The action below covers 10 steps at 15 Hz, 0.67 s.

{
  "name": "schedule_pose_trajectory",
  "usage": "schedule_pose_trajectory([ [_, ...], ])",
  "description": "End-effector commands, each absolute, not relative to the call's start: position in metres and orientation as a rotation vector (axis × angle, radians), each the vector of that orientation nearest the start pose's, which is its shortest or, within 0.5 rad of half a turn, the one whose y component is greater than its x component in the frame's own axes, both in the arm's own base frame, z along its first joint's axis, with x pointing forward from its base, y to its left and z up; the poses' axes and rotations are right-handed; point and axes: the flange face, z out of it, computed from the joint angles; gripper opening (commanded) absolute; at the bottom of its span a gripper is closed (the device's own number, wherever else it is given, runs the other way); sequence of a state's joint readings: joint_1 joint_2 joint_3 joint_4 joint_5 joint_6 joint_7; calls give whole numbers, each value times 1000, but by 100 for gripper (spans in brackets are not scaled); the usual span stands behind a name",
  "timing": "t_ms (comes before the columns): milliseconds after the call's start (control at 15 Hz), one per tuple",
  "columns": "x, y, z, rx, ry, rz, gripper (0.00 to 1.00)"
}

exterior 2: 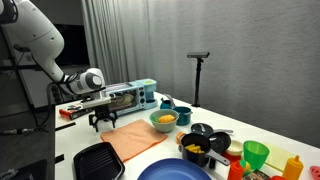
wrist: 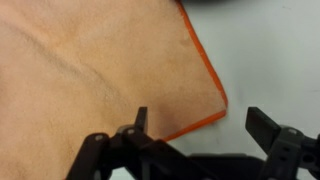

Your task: Fold the orange towel

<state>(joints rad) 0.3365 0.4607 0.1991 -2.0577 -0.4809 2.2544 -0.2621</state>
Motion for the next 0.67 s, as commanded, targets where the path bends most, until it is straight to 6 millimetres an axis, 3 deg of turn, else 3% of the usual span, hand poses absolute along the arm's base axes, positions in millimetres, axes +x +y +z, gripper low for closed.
schedule_pose_trajectory([
  [0, 491, 280, 201, -2937, -1738, 348, 100],
  [600, 488, 261, 203, -3174, -1289, 281, 100],
])
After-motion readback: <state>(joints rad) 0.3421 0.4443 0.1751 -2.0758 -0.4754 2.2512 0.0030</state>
